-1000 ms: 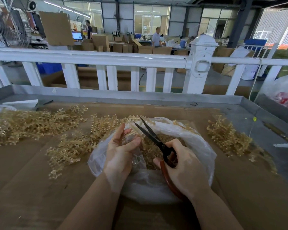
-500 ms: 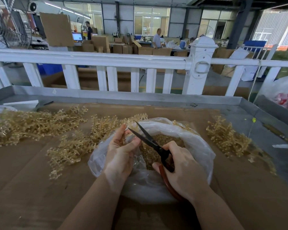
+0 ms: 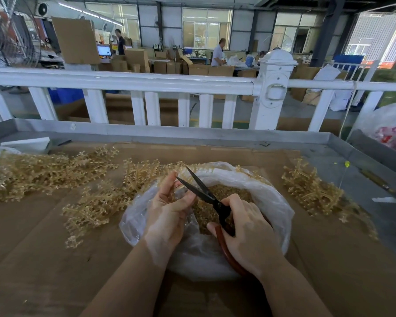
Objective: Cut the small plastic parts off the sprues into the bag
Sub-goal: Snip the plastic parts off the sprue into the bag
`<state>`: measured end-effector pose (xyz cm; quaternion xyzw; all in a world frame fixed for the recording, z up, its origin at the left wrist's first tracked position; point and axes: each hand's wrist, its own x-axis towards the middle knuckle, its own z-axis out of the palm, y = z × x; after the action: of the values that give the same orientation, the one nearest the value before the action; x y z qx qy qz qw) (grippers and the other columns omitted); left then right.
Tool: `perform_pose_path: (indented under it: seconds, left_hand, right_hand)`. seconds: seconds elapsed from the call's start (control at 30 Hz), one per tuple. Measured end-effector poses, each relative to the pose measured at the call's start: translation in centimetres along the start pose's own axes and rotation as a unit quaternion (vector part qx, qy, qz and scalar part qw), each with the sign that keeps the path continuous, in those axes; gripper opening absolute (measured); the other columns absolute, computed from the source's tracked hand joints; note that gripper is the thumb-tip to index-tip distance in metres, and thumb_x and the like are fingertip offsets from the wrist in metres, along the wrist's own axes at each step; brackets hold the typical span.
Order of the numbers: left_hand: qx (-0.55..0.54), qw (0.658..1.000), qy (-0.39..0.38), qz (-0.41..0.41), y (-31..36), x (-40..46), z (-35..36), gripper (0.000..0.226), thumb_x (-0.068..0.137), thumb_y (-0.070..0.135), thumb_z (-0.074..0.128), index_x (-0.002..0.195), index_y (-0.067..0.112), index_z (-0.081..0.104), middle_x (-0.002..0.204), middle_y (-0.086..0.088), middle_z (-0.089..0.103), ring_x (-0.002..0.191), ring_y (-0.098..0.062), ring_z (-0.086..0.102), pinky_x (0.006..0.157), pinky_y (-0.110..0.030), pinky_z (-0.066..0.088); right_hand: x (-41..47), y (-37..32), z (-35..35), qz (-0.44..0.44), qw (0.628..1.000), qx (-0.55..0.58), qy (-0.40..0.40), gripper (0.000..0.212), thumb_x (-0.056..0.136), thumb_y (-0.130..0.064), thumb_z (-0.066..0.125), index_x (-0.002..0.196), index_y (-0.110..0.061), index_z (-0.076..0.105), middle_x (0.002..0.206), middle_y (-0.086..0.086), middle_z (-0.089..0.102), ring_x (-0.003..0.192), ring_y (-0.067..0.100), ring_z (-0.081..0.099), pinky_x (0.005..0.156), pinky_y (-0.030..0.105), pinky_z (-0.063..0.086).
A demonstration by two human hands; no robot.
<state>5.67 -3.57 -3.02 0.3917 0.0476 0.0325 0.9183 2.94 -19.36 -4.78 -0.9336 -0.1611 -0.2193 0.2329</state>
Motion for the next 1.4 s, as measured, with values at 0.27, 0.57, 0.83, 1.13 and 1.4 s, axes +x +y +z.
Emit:
perform_pose_path:
  seconds: [0.27, 0.57, 0.83, 1.13, 1.4]
  left_hand:
    - [-0.02, 1.0, 0.006, -0.013, -0.2, 0.2, -0.1, 0.077, 0.065, -0.018, 0.054, 0.135, 0.012, 0.05, 0.13, -0.024, 0.056, 0.091, -0.022, 0.066, 0.072, -0.024, 0.058]
    - [0.011, 1.0, -0.008, -0.014, -0.6, 0.2, -0.1, 0.067, 0.081, -0.026, 0.044, 0.134, 0.014, 0.048, 0.117, -0.019, 0.056, 0.097, -0.023, 0.06, 0.082, -0.027, 0.053]
    - [0.019, 1.0, 0.0, -0.01, -0.9, 0.5, -0.2, 0.068, 0.08, -0.029, 0.04, 0.13, 0.016, 0.05, 0.122, -0.02, 0.055, 0.108, -0.028, 0.056, 0.094, -0.034, 0.047]
    - [0.002, 1.0, -0.026, -0.006, -1.1, 0.7, -0.6, 0.062, 0.081, -0.029, 0.038, 0.116, 0.019, 0.057, 0.102, -0.016, 0.061, 0.093, -0.022, 0.064, 0.083, -0.027, 0.053]
    - [-0.027, 0.999, -0.025, -0.011, -1.0, 1.0, -1.0, 0.058, 0.081, -0.026, 0.039, 0.115, 0.016, 0.058, 0.098, -0.01, 0.066, 0.08, -0.016, 0.069, 0.074, -0.025, 0.057]
  right_hand:
    - [0.2, 0.0, 0.1, 0.0, 1.0, 0.009, -0.009, 0.043, 0.081, -0.055, 0.056, 0.11, -0.024, 0.05, 0.103, -0.008, 0.058, 0.096, 0.012, 0.052, 0.079, 0.021, 0.043]
    - [0.4, 0.1, 0.1, -0.006, 0.999, 0.029, -0.014, 0.038, 0.08, -0.056, 0.056, 0.103, -0.027, 0.049, 0.096, -0.012, 0.057, 0.09, 0.007, 0.053, 0.077, 0.02, 0.042]
    - [0.3, 0.4, 0.4, -0.003, 1.0, 0.0, -0.008, 0.043, 0.082, -0.056, 0.058, 0.109, -0.024, 0.052, 0.099, -0.009, 0.061, 0.091, 0.009, 0.054, 0.076, 0.019, 0.043]
    - [0.1, 0.2, 0.3, -0.005, 1.0, -0.014, -0.007, 0.045, 0.082, -0.055, 0.057, 0.112, -0.02, 0.053, 0.1, -0.005, 0.061, 0.093, 0.014, 0.054, 0.08, 0.027, 0.047]
    - [0.0, 0.3, 0.3, -0.006, 1.0, -0.017, -0.017, 0.048, 0.084, -0.056, 0.055, 0.118, -0.022, 0.051, 0.108, -0.005, 0.059, 0.099, 0.012, 0.052, 0.087, 0.027, 0.045]
